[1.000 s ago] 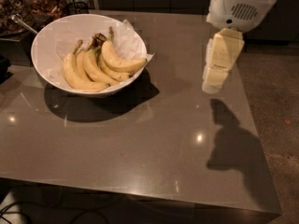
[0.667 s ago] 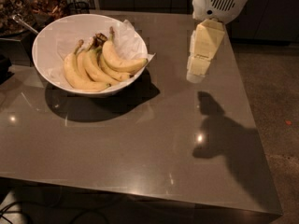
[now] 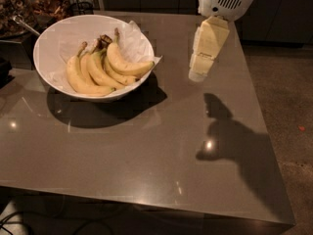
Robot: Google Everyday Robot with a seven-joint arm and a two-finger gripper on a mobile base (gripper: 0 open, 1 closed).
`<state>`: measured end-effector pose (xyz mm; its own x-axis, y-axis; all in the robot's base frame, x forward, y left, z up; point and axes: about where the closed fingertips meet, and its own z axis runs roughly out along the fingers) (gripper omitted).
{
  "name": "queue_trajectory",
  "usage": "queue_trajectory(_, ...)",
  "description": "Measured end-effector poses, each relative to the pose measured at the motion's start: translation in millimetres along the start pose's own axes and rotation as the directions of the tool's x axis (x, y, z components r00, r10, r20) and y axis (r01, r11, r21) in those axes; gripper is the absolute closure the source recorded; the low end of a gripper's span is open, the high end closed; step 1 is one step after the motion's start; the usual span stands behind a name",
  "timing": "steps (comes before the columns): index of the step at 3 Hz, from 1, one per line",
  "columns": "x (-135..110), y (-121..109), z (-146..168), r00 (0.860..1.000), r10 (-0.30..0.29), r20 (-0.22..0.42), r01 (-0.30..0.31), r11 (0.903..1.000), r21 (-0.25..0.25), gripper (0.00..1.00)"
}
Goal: Pick banana from white bowl
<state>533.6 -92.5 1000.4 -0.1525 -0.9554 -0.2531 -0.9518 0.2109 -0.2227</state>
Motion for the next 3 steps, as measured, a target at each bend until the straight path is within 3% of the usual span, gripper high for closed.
queue_trajectory(2,-59,-19,5,0.999,-0.038,0.014,0.039,0.9991,-0.02,0.0)
queue_trajectory(3,-70,-24,4,0.998,-0.046,0.038,0.046,0.9989,0.002,0.0)
